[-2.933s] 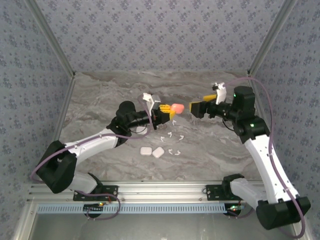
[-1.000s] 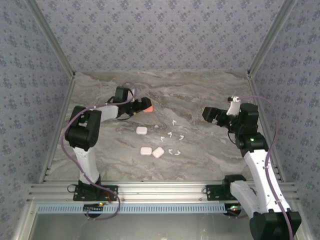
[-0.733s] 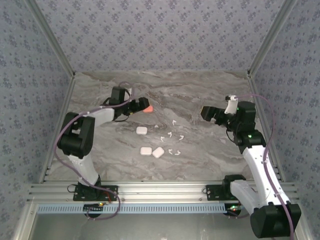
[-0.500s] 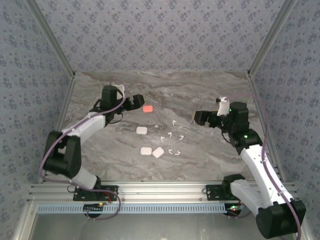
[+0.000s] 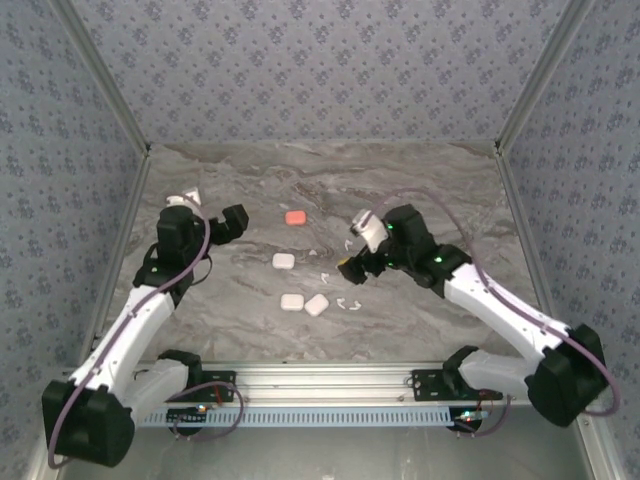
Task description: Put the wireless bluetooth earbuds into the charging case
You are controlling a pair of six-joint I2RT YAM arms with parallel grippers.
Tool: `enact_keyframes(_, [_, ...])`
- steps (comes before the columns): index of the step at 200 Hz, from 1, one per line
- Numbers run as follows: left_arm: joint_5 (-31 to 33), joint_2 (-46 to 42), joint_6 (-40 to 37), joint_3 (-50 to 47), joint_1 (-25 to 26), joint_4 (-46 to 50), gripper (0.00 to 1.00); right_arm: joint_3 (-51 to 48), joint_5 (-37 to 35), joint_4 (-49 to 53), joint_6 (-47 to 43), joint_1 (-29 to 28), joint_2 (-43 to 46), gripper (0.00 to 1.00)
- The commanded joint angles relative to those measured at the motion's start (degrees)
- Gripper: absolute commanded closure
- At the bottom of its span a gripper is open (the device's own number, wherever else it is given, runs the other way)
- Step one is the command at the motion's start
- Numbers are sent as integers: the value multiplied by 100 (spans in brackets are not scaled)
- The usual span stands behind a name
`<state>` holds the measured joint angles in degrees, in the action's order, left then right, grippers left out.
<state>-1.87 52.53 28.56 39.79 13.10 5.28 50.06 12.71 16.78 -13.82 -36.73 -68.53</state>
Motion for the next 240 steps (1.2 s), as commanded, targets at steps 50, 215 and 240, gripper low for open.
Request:
enact_keyframes(50, [630,-836,199,-193,-44,1018,1,1432,240,117,-1930,-695,-2409,2])
enact_keyframes(215, [926,-1185,177,-332,-45,1213,1,4117,98,891,-2217,-1112,-5676,19])
enact_keyframes(240, [928,-1180,176,-354,-45,1196,1,4116,-12,908,-2256,-1104,-5758,24])
